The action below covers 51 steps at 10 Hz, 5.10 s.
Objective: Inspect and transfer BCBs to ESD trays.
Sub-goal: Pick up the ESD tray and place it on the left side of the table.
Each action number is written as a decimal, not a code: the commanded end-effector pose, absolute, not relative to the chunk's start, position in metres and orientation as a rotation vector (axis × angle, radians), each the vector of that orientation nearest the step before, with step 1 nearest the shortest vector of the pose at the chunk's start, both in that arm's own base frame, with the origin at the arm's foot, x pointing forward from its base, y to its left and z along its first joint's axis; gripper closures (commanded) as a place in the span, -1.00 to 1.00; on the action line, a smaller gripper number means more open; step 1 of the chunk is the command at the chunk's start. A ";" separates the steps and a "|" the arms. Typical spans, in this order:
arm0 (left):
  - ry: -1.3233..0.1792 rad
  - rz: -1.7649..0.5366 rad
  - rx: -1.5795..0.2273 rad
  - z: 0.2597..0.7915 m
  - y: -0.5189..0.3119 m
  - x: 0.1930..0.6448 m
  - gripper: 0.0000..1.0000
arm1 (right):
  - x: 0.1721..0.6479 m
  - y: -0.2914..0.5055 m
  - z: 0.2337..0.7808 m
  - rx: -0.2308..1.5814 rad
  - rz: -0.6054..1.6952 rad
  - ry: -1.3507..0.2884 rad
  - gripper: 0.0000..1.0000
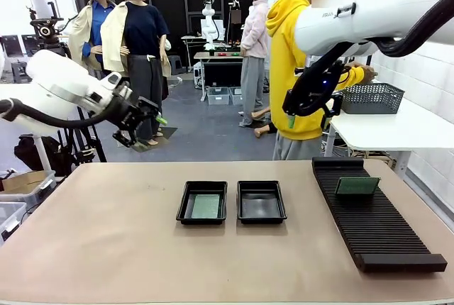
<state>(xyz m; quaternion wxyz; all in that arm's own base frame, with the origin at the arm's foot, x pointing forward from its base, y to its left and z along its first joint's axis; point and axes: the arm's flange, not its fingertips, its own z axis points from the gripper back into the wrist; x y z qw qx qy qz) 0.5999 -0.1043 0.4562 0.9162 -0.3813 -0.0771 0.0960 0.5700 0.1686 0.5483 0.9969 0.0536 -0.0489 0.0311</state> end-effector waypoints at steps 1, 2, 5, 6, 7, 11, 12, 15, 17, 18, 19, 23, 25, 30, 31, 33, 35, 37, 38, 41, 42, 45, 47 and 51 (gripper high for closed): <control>-0.105 0.215 -0.663 0.455 -0.125 0.597 -1.00 | 0.565 0.149 0.558 0.139 0.079 -0.065 -1.00; -0.070 0.209 -0.631 0.455 -0.134 0.599 -1.00 | 0.564 0.142 0.562 0.148 0.061 -0.066 -1.00; 0.014 0.191 -0.507 0.439 -0.162 0.624 -1.00 | 0.550 0.111 0.559 0.187 0.015 -0.066 -1.00; 0.042 0.192 -0.460 0.432 -0.170 0.633 -1.00 | 0.547 0.095 0.551 0.272 -0.043 -0.073 -1.00; 0.039 0.199 -0.413 0.425 -0.179 0.641 -1.00 | 0.542 0.075 0.542 0.359 -0.086 -0.083 -1.00; 0.091 0.190 -0.323 0.398 -0.208 0.659 -1.00 | 0.525 0.013 0.513 0.630 -0.147 -0.101 -1.00; 0.101 0.197 -0.311 0.391 -0.214 0.660 -1.00 | 0.525 -0.002 0.506 0.688 -0.156 -0.104 -1.00; 0.091 0.207 -0.247 0.369 -0.226 0.653 -1.00 | 0.528 -0.038 0.476 0.925 -0.146 -0.125 -1.00; 0.043 0.209 -0.253 0.356 -0.228 0.635 -1.00 | 0.525 -0.046 0.467 1.031 -0.157 -0.129 -1.00; 0.017 0.210 -0.259 0.351 -0.228 0.625 -1.00 | 0.525 -0.051 0.463 1.086 -0.177 -0.130 -1.00; 0.001 0.212 -0.261 0.344 -0.230 0.616 -1.00 | 0.527 -0.055 0.461 1.131 -0.197 -0.136 -1.00; -0.042 0.182 -0.227 0.323 -0.229 0.599 -1.00 | 0.529 -0.066 0.454 1.236 -0.260 -0.152 -1.00; -0.034 0.149 -0.204 0.321 -0.231 0.585 -1.00 | 0.533 -0.062 0.459 1.167 -0.253 -0.130 -1.00; 0.018 0.004 -0.166 0.320 -0.229 0.581 -1.00 | 0.533 -0.062 0.459 1.167 -0.253 -0.130 -1.00; 0.026 -0.008 -0.162 0.322 -0.229 0.582 -1.00 | 0.533 -0.062 0.459 1.167 -0.253 -0.130 -1.00; 0.023 -0.083 -0.159 0.322 -0.228 0.584 -1.00 | 0.533 -0.062 0.459 1.167 -0.253 -0.130 -1.00; -0.002 -0.113 -0.161 0.322 -0.229 0.583 -0.95 | 0.533 -0.062 0.459 1.167 -0.253 -0.130 -1.00; -0.006 -0.134 -0.175 0.321 -0.229 0.584 -0.35 | 0.533 -0.062 0.459 1.167 -0.253 -0.130 -1.00; -0.006 -0.142 -0.185 0.321 -0.229 0.584 0.02 | 0.533 -0.062 0.459 1.167 -0.253 -0.130 -1.00; 0.000 -0.162 -0.206 0.319 -0.229 0.584 1.00 | 0.533 -0.062 0.459 1.167 -0.253 -0.130 -1.00; 0.000 -0.175 -0.211 0.319 -0.229 0.583 1.00 | 0.533 -0.062 0.459 1.167 -0.253 -0.130 -1.00; 0.009 -0.198 -0.231 0.317 -0.229 0.583 1.00 | 0.533 -0.062 0.459 1.167 -0.253 -0.130 -1.00; 0.020 -0.198 -0.248 0.317 -0.228 0.583 1.00 | 0.533 -0.062 0.459 1.167 -0.253 -0.130 -1.00; 0.008 -0.181 -0.195 0.319 -0.234 0.584 1.00 | 0.533 -0.062 0.459 1.167 -0.253 -0.130 -1.00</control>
